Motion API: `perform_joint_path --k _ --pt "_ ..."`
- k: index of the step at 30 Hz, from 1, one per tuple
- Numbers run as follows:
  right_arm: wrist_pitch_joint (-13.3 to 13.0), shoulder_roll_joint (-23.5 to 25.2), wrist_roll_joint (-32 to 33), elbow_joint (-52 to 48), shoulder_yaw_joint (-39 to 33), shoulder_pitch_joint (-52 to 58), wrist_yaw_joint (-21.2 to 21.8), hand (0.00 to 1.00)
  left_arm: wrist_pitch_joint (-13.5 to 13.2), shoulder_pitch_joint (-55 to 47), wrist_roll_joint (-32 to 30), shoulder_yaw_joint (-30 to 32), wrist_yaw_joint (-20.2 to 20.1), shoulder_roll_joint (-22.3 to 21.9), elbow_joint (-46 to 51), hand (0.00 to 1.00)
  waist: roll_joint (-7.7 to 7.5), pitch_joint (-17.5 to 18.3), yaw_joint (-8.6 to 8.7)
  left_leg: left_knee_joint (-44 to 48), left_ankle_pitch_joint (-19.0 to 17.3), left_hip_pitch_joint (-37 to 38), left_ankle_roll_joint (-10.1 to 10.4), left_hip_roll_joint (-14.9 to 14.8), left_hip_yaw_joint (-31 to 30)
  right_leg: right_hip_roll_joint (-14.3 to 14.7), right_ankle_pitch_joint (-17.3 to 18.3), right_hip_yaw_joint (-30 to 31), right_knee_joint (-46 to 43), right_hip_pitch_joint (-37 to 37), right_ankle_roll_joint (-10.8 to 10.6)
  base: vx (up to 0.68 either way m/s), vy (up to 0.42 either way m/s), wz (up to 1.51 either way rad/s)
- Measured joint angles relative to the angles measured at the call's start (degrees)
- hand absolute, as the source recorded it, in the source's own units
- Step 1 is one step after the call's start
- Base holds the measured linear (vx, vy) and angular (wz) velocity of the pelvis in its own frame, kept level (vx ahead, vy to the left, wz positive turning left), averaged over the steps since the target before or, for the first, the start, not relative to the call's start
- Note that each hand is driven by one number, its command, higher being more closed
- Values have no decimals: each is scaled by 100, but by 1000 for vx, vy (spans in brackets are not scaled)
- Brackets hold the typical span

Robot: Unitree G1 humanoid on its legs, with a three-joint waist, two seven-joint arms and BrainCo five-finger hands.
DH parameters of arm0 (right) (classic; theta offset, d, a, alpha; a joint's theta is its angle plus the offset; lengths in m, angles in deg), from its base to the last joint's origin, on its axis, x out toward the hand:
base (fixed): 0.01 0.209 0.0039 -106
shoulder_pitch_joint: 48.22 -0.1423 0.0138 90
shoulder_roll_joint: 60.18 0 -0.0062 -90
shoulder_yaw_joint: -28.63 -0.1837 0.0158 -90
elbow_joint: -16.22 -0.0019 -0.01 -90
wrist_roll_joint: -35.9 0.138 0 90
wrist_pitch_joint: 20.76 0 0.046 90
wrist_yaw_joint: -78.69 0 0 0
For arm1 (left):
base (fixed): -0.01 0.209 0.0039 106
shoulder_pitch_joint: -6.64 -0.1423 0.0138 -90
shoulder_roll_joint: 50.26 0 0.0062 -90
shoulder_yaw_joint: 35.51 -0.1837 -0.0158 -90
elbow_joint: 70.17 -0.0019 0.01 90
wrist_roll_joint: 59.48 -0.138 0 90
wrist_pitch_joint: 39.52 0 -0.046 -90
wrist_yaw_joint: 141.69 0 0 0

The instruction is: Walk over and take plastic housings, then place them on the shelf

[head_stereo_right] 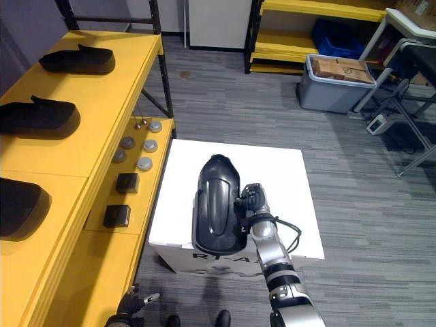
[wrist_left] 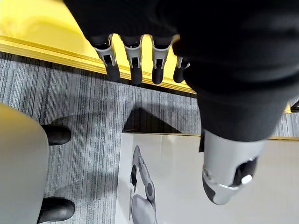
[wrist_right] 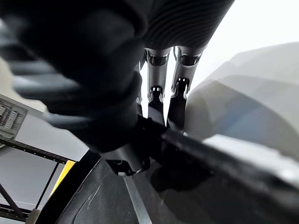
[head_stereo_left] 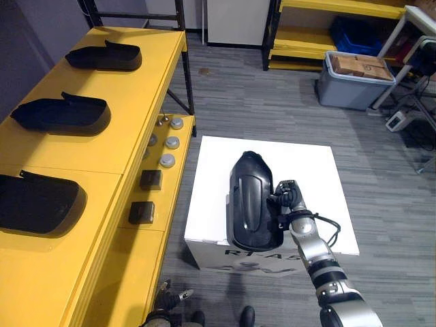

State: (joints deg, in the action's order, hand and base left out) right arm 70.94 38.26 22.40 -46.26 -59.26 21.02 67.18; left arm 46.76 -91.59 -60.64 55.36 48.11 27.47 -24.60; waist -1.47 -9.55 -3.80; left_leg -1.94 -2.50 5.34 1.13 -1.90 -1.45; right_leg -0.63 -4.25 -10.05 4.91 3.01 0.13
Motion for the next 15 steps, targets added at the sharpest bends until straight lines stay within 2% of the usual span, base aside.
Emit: perform_joint_path --k 3,8,9,15 --pt "-1 25 76 -518 -80 336 -3 100 -3 -157 12 160 9 -34 523 0 0 0 -3 31 0 -7 0 18 -10 -15 2 -1 0 10 -3 0 0 0" --pt "-7 82 119 -1469 -247 837 -99 100 -9 -496 217 540 168 -101 1928 0 2 1 -1 76 -11 -42 6 6 -24 -9 4 4 2 -1 -2 -36 0 1" --pt "-16 134 119 -1874 -333 1000 -152 100 -39 -596 280 683 218 -167 2598 0 3 2 -4 141 -26 -103 8 2 -39 -6 5 -16 3 -19 0 -26 -8 4" --pt "-63 260 75 -2733 -443 1222 -336 100 -257 -733 444 928 383 -410 4417 0 14 12 -2 180 -28 -115 10 -1 -44 -4 4 -48 3 -7 1 1 0 1"
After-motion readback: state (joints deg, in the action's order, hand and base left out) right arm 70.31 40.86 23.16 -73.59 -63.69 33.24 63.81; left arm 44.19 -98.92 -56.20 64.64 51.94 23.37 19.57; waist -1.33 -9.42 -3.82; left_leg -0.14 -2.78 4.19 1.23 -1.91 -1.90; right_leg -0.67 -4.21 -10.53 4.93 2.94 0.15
